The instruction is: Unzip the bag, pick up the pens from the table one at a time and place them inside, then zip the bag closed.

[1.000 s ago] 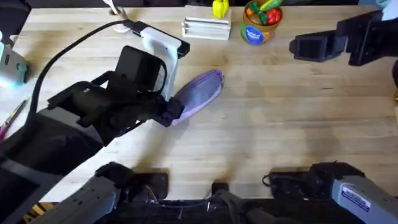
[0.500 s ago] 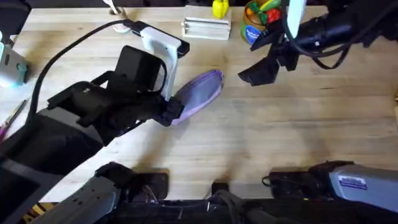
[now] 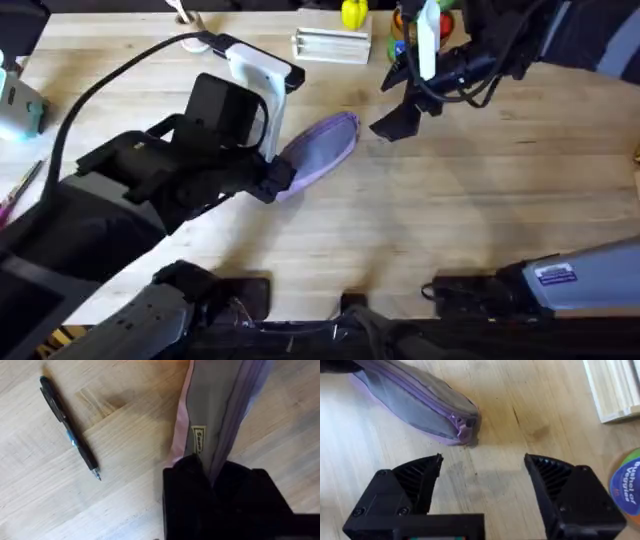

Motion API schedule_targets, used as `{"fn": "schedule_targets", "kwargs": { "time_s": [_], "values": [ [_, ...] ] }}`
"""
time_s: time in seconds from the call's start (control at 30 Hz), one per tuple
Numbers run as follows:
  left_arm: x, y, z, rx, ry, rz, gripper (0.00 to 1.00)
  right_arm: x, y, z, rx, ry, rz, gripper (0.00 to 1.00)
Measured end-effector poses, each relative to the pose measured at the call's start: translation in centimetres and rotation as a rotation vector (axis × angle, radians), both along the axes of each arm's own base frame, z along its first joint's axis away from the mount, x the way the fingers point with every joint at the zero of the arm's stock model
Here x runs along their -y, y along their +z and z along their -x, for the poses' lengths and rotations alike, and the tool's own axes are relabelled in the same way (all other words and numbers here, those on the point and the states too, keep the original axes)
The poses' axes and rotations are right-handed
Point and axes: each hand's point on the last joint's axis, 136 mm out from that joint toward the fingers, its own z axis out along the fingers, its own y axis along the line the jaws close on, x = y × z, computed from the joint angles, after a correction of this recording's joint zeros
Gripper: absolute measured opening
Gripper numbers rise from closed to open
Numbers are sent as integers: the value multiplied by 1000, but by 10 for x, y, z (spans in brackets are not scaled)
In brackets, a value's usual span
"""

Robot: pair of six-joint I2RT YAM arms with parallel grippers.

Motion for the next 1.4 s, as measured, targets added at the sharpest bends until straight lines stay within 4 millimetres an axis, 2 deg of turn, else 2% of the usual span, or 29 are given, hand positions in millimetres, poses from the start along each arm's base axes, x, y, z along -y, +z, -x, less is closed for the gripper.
{"fn": "schedule_targets", "kwargs": {
  "time_s": [0.13,0.3,0.43,0.6,0.83,1.0,1.27,1.4],
  "values": [
    [0,0,0,0,0,0,42,-4,-9,3,1,64,-8,992],
    [0,0,0,0,0,0,42,-13,-5,9,94,219,-48,992],
    [0,0,0,0,0,0,42,-17,-3,10,140,278,-62,992],
    [0,0,0,0,0,0,42,-21,-1,13,164,316,-71,992],
    [0,0,0,0,0,0,42,-39,-1,23,176,380,-75,992],
    [0,0,0,0,0,0,42,-41,-2,24,177,388,-74,992],
    [0,0,0,0,0,0,42,-41,-24,23,115,387,-70,992],
    [0,0,0,0,0,0,42,-41,-27,22,115,387,-70,992]
  ]
}}
